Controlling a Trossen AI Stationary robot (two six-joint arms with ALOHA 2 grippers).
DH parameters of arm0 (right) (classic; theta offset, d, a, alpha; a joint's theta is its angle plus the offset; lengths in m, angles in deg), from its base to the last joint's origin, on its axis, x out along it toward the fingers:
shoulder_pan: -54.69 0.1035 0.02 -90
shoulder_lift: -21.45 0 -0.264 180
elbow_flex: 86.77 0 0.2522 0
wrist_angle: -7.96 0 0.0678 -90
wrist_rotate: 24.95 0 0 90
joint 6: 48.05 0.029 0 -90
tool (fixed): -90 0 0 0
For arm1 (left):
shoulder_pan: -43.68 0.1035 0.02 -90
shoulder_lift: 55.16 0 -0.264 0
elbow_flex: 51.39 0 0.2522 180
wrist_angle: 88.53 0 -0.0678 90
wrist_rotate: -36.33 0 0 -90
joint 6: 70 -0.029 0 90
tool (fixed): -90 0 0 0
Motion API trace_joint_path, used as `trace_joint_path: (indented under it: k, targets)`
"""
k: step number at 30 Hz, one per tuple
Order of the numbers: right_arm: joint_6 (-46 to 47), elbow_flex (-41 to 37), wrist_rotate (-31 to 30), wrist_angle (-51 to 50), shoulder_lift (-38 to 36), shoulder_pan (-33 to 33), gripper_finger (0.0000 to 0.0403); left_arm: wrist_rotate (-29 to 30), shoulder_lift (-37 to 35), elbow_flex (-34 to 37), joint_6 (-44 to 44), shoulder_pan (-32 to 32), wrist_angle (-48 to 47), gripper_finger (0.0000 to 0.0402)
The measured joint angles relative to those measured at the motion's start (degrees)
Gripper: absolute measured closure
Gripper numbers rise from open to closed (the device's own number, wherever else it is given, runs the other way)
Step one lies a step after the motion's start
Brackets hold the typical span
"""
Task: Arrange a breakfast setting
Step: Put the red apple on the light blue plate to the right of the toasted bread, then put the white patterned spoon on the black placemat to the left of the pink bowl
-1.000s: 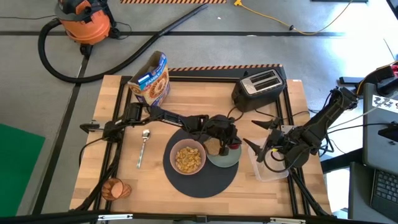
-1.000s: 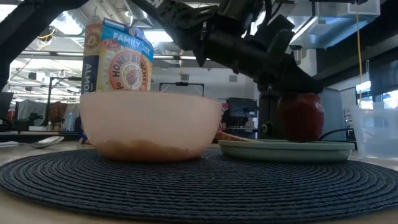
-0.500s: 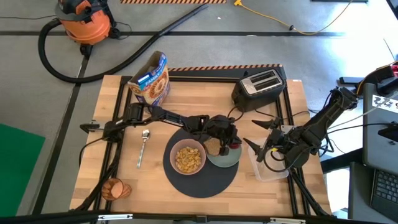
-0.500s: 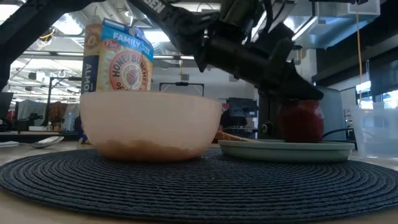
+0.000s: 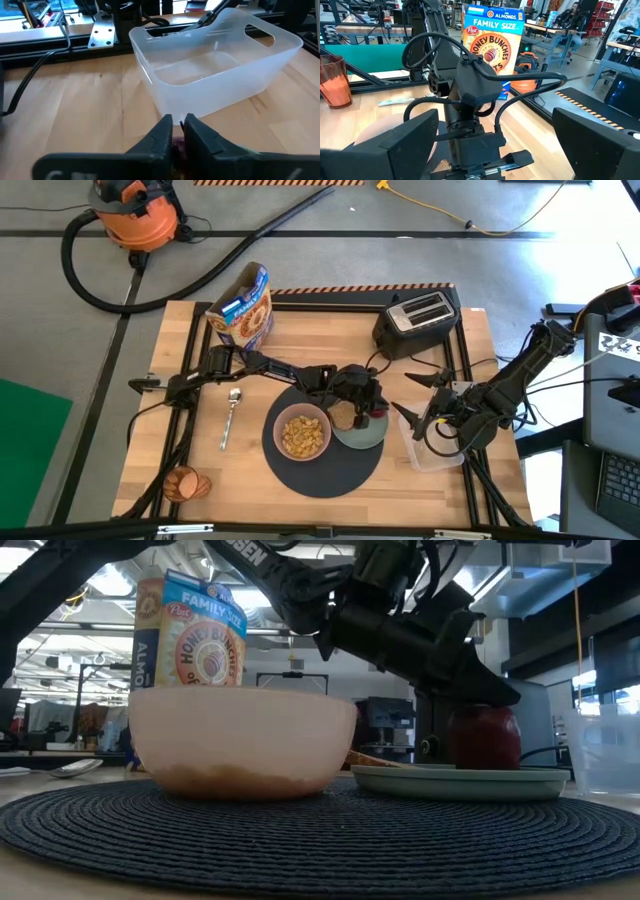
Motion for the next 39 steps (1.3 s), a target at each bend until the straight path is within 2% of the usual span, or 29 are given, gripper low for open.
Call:
trace_joint_path:
  k: [10,15,22,25,29,34,39]
  targets:
    - [0.16,0.00,0.03,0.02,0.00,0.00,0.0024,0.00,-0.32,0.00,2.44,0.11,0.25,0.0280]
    - [0.26,0.00,0.04,0.00,0.02,0.00,0.0024,0.04,-3.69,0.00,2.47,0.11,-2.07,0.0253]
    - [4.01,0.00,0.96,-1.96,0.02,-0.02,0.0024,0.48,-11.07,-0.01,-1.68,-0.63,-14.15,0.0234]
    - [7.57,0.00,2.82,-4.68,0.02,-0.02,0.0024,3.18,-15.33,2.53,-1.81,-2.35,-17.76,0.0236]
    - [11.88,0.00,4.90,-8.69,0.44,-0.21,0.0024,10.19,-22.49,10.54,0.43,-5.92,-18.78,0.0239]
    - [12.10,-0.02,6.53,-11.48,2.19,-2.52,0.0024,15.83,-35.06,23.00,13.47,-12.66,-25.60,0.0239]
    - [11.78,-0.02,6.51,-11.50,2.54,-8.67,0.0024,33.47,-48.39,29.66,28.46,-21.65,-41.27,0.0240]
